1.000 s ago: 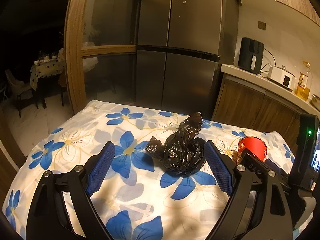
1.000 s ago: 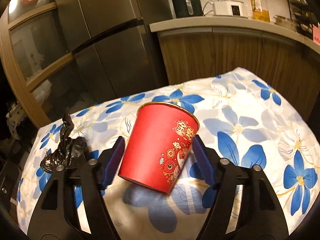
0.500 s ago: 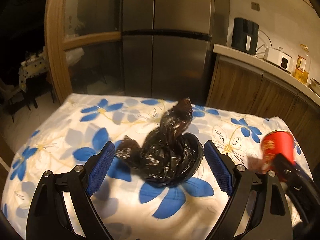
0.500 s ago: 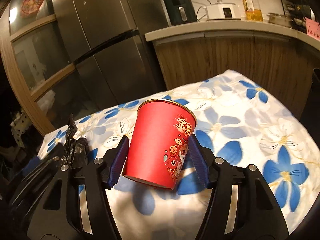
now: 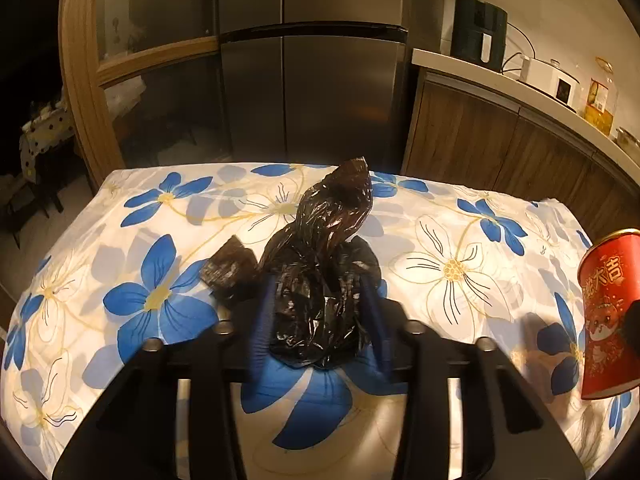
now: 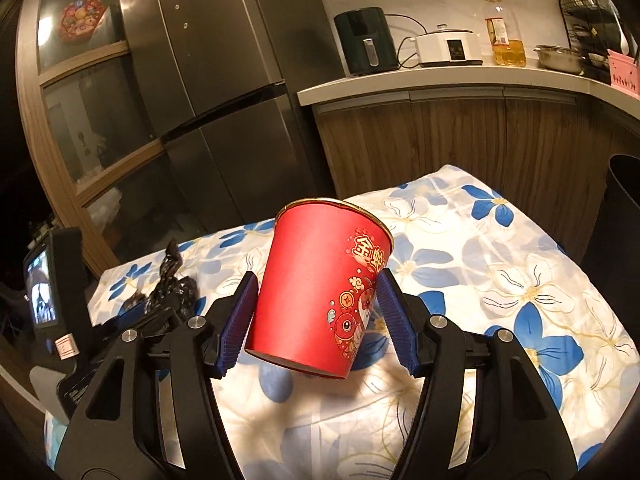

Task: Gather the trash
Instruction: 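Grasp the red cup with the right tool while the left tool grasps the black bag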

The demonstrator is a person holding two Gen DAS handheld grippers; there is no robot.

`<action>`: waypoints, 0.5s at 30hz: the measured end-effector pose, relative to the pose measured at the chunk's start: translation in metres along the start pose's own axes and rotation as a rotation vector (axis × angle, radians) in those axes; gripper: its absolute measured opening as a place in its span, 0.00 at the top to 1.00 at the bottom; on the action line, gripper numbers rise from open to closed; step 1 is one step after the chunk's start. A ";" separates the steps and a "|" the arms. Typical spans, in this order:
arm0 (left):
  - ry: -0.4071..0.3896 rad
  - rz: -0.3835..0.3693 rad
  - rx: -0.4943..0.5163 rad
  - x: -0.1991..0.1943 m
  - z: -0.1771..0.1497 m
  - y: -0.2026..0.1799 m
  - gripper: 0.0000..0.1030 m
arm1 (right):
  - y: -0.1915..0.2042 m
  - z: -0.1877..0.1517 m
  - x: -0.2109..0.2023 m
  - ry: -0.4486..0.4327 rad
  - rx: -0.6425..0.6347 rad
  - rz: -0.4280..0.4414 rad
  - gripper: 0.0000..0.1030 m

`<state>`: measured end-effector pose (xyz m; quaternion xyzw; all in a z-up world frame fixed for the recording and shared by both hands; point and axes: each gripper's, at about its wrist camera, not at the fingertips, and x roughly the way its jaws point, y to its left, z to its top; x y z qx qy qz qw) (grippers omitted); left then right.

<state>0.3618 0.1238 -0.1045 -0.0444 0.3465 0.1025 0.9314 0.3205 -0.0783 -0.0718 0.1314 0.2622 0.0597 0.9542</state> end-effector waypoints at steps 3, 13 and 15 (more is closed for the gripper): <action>-0.011 0.002 0.015 -0.005 -0.001 -0.003 0.81 | -0.002 -0.002 -0.007 -0.001 -0.008 0.001 0.41; -0.049 -0.042 -0.007 -0.055 -0.015 -0.017 0.91 | -0.015 -0.007 -0.045 -0.029 -0.046 0.010 0.41; -0.067 -0.050 -0.003 -0.072 -0.020 -0.024 0.91 | -0.020 -0.007 -0.054 -0.040 -0.048 0.011 0.41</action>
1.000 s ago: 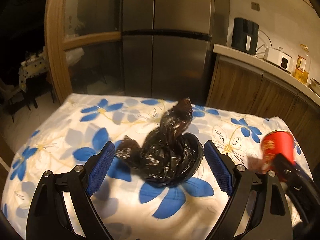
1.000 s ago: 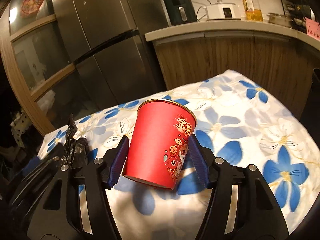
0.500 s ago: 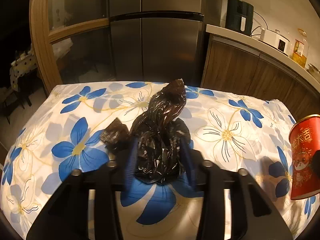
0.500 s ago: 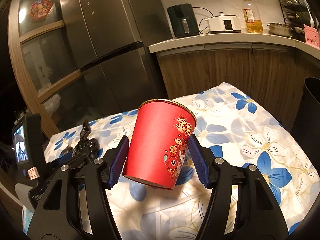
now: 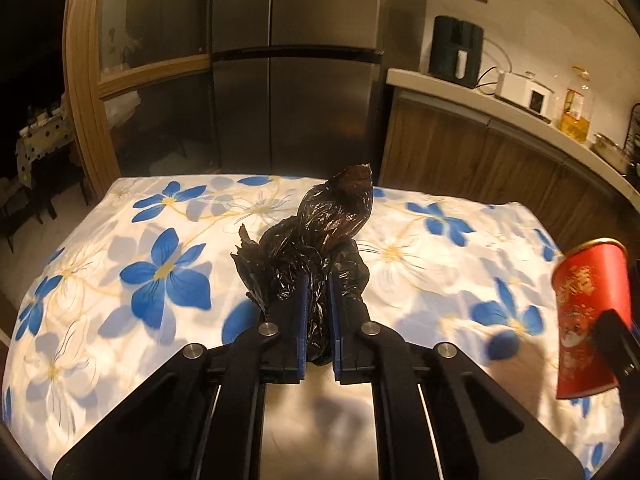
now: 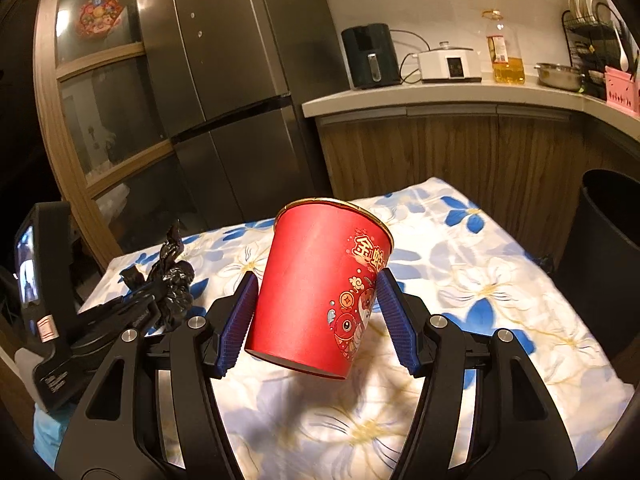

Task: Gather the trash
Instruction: 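Grasp the red cup with the right tool while the left tool grasps the black bag, then carry the red cup and black bag over the black bin with both tools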

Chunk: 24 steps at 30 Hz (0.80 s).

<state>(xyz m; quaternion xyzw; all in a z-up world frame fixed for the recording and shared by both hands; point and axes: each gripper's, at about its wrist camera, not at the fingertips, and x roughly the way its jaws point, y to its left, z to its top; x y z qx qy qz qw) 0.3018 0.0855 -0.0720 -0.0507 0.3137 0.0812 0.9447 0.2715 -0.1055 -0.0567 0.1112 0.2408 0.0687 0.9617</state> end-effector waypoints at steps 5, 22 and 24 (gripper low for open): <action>-0.023 -0.017 0.012 -0.030 -0.008 -0.017 0.91 | -0.017 0.000 -0.027 -0.026 0.009 -0.003 0.41; -0.061 -0.155 0.109 -0.089 -0.030 -0.129 0.91 | -0.104 0.000 -0.103 -0.097 0.069 -0.087 0.41; -0.066 -0.173 0.123 -0.093 -0.031 -0.144 0.91 | -0.116 0.001 -0.110 -0.105 0.079 -0.104 0.41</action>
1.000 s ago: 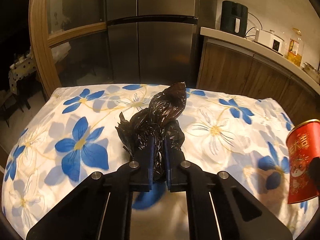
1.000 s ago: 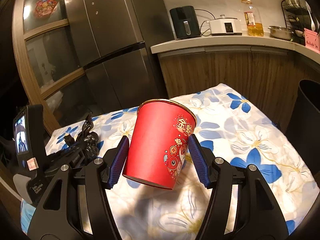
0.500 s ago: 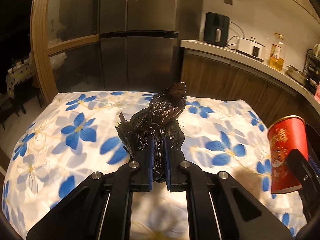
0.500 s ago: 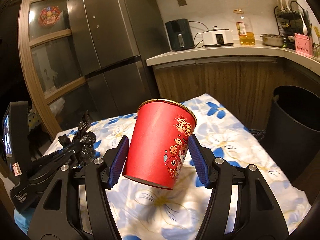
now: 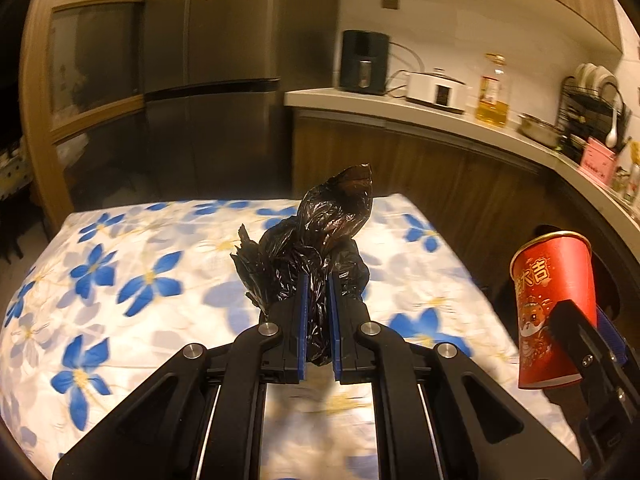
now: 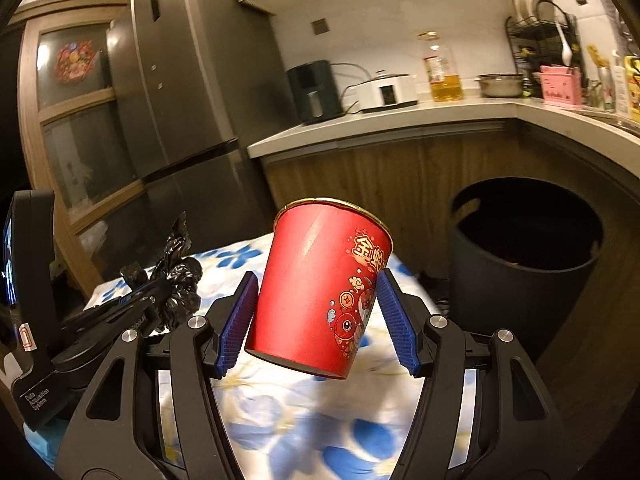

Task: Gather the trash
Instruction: 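Carry the red cup and black bag over the black bin with both tools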

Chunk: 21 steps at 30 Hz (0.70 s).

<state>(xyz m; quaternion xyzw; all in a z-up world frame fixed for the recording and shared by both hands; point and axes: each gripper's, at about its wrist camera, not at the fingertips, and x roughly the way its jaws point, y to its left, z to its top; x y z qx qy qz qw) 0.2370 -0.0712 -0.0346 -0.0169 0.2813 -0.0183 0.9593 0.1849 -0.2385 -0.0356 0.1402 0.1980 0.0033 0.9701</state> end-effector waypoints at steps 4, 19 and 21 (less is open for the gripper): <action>-0.002 -0.046 0.035 0.000 0.001 -0.034 0.91 | -0.027 0.005 -0.010 -0.018 0.027 -0.035 0.41; -0.029 -0.233 0.153 0.009 0.015 -0.158 0.91 | -0.142 0.037 -0.025 -0.109 0.127 -0.233 0.41; -0.040 -0.268 0.168 0.011 0.019 -0.176 0.91 | -0.155 0.044 -0.026 -0.126 0.136 -0.257 0.41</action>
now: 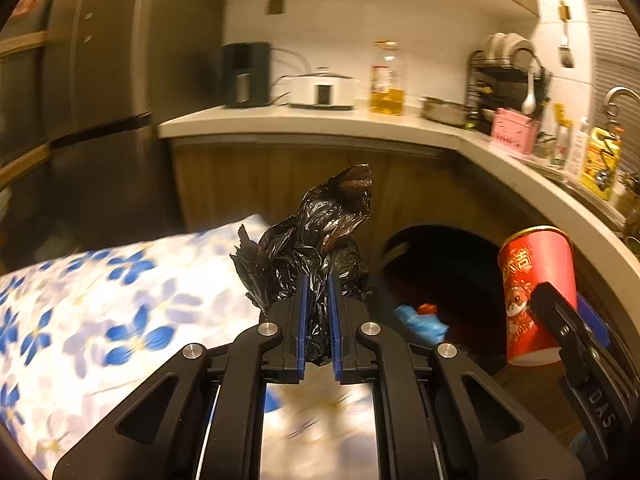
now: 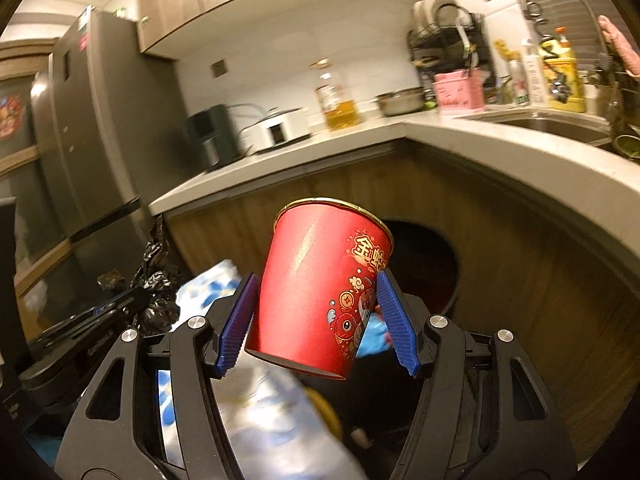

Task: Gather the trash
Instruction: 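Carry the red cup and black bag over the black bin with both tools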

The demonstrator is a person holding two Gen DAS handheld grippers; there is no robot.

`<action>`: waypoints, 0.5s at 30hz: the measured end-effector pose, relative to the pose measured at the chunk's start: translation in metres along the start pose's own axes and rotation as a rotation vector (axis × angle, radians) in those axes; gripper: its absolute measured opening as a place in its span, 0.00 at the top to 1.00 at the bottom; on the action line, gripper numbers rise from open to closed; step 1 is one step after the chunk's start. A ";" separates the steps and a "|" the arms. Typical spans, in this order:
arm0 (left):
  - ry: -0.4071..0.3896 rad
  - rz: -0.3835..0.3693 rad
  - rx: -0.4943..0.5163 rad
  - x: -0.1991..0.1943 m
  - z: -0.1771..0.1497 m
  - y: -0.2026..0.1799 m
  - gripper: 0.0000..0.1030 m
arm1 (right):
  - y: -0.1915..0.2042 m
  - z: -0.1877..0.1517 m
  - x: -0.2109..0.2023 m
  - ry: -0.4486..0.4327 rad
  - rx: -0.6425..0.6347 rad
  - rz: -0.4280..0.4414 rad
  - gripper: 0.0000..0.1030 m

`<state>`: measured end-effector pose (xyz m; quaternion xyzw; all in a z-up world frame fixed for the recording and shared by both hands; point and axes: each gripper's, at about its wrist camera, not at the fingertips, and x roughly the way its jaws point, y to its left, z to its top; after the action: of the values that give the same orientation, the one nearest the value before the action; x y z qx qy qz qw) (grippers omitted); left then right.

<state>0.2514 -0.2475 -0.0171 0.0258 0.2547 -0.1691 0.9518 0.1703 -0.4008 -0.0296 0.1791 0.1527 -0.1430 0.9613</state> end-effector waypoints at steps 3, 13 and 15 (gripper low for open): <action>-0.014 -0.050 0.010 0.010 0.008 -0.022 0.90 | -0.018 0.011 0.009 -0.018 -0.006 -0.037 0.41; -0.017 -0.179 0.020 0.052 0.019 -0.065 0.89 | -0.050 0.023 0.037 0.002 -0.004 -0.076 0.41; -0.019 -0.202 0.022 0.056 0.021 -0.068 0.87 | -0.053 0.024 0.043 0.007 -0.011 -0.081 0.40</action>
<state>0.2844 -0.3320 -0.0239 0.0088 0.2453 -0.2671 0.9319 0.1982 -0.4668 -0.0392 0.1681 0.1641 -0.1802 0.9552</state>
